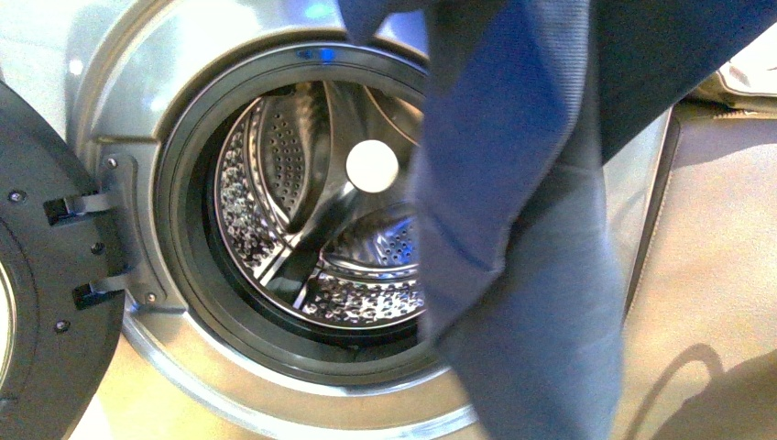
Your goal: Put clothes into washing machine
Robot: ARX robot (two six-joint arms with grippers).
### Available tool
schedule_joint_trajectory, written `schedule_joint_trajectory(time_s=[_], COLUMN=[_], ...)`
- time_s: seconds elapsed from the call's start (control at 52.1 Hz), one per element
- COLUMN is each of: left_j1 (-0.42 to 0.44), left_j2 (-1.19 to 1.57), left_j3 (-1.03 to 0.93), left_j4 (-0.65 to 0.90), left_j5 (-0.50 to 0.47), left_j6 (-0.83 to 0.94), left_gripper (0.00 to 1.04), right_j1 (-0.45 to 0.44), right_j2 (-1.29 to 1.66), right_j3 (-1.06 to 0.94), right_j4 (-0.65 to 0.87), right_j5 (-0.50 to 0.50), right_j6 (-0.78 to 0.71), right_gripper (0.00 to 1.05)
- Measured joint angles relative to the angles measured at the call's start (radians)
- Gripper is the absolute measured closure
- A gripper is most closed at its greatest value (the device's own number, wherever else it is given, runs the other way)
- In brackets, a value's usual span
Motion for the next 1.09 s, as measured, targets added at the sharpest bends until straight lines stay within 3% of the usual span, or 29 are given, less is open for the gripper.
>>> schedule_joint_trajectory(time_s=[0.058, 0.249, 0.595, 0.921, 1.094], left_j1=[-0.002, 0.020, -0.015, -0.089, -0.142], left_j2=[0.000, 0.010, 0.078, 0.177, 0.227], left_j3=[-0.011, -0.032, 0.040, 0.134, 0.196], left_j4=[0.131, 0.320, 0.001, -0.002, -0.031], left_j5=[0.090, 0.181, 0.115, 0.148, 0.074], left_j6=[-0.066, -0.212, -0.064, 0.008, 0.035], left_gripper=[0.06, 0.06, 0.06, 0.06, 0.06], right_j1=[0.000, 0.000, 0.000, 0.000, 0.000], right_j2=[0.000, 0.000, 0.000, 0.000, 0.000], right_j3=[0.000, 0.000, 0.000, 0.000, 0.000], right_j4=[0.000, 0.000, 0.000, 0.000, 0.000], right_j5=[0.000, 0.000, 0.000, 0.002, 0.002], right_j6=[0.000, 0.000, 0.000, 0.000, 0.000], right_gripper=[0.92, 0.92, 0.92, 0.92, 0.92])
